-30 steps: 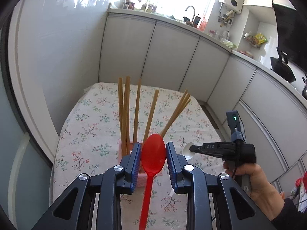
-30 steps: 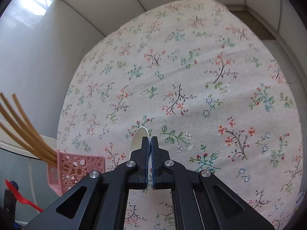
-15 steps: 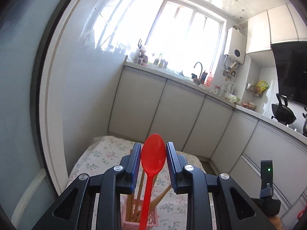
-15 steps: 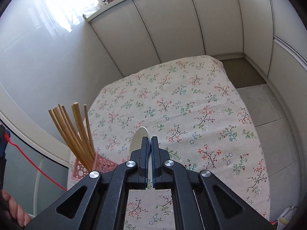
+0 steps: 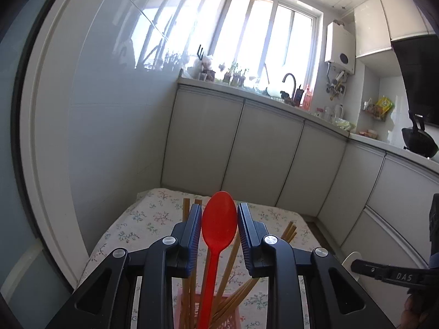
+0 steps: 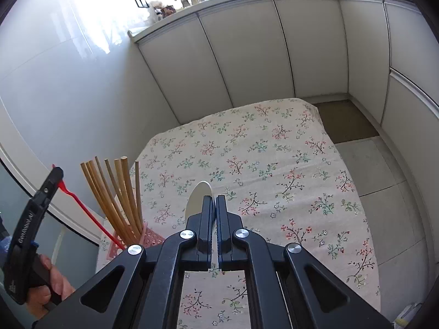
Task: Organize utensils
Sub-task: 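Lower the red spoon into the basket and open the left tool while the right tool carries the white spoon, then lower the white spoon into the pink basket and open the right tool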
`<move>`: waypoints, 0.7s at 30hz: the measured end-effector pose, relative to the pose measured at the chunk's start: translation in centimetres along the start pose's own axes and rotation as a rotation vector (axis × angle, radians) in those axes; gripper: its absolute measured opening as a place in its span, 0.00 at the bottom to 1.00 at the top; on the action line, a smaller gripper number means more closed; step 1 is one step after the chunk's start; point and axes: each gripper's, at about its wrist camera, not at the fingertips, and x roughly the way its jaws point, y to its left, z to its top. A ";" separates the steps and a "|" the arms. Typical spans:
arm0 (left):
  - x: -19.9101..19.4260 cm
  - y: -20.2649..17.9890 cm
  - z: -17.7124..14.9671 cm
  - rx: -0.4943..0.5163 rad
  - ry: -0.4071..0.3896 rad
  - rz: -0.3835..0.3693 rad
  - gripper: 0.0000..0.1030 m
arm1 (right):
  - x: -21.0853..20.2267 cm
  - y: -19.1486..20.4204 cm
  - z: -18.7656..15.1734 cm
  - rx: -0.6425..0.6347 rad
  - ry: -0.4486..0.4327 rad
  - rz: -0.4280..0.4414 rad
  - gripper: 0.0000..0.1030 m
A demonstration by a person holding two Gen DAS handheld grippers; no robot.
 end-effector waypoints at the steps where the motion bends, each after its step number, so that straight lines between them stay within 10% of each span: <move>1: 0.4 0.2 -0.2 -0.003 0.013 0.005 0.26 | 0.0 0.0 0.0 -0.002 -0.002 -0.001 0.02; 8: 2.4 0.8 -0.9 -0.030 0.116 -0.009 0.28 | -0.1 0.1 -0.1 -0.004 -0.006 -0.003 0.02; 14: 0.6 0.8 0.0 -0.022 0.143 -0.008 0.55 | -1.3 2.0 -0.1 -0.033 -0.079 0.003 0.02; 21: -1.9 3.0 0.0 -0.005 0.248 0.134 0.64 | -2.7 6.3 -0.2 -0.102 -0.220 0.004 0.02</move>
